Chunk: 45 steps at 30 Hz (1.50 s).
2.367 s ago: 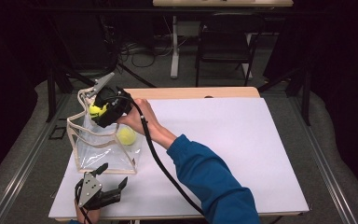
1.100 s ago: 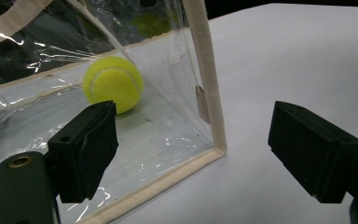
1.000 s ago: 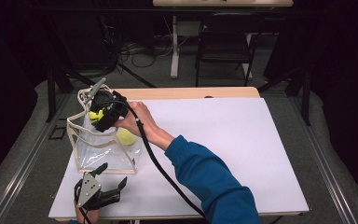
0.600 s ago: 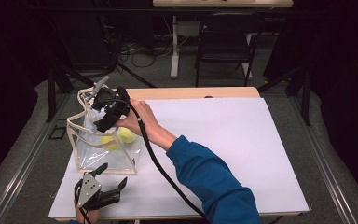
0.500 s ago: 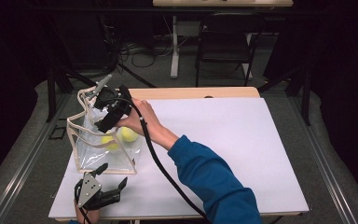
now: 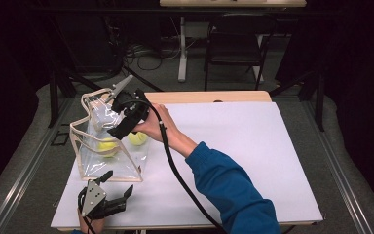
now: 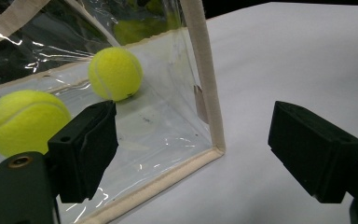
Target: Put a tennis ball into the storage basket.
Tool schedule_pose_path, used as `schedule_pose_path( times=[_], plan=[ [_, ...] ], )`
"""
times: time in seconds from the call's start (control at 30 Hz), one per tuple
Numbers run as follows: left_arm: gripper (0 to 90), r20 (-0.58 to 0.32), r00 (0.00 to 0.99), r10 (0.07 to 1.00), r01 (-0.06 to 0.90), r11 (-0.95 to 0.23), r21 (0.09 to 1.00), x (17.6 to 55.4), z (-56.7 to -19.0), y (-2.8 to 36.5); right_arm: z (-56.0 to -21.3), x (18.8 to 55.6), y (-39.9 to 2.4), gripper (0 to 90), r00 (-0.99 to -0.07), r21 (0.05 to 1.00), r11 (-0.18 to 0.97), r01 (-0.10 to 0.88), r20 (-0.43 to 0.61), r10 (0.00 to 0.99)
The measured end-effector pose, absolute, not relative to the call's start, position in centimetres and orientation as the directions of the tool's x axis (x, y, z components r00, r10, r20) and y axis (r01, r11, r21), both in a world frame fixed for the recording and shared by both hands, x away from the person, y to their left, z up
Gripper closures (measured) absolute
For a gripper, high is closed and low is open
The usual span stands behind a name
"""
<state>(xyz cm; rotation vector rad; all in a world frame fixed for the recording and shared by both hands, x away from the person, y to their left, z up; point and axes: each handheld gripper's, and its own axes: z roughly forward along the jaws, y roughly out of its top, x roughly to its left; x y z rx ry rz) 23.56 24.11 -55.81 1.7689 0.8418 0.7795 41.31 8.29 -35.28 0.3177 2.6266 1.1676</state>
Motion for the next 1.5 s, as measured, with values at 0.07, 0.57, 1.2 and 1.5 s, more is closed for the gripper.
schedule_pose_path(
  times=[0.07,0.57,1.2,1.5],
  plan=[
    [15.9,0.127,0.553,0.824,0.189,-0.272,0.943,23.6,-55.8,24.1,-35.3,41.3,7.8,0.0,-0.946,0.749,0.655,0.099,-0.132,0.295],
    [15.9,0.127,0.553,0.823,0.192,-0.274,0.942,23.6,-55.9,24.0,-36.0,40.9,5.1,0.0,-0.947,0.748,0.653,0.116,-0.116,0.301],
    [15.9,0.129,0.556,0.821,0.194,-0.279,0.940,23.7,-55.9,23.9,-37.2,40.1,2.1,0.0,-0.943,0.734,0.664,0.144,-0.102,0.317],
    [15.9,0.133,0.557,0.820,0.193,-0.283,0.939,23.6,-55.9,23.9,-38.5,39.5,0.6,0.0,-0.935,0.712,0.680,0.174,-0.096,0.341]
  ],
)
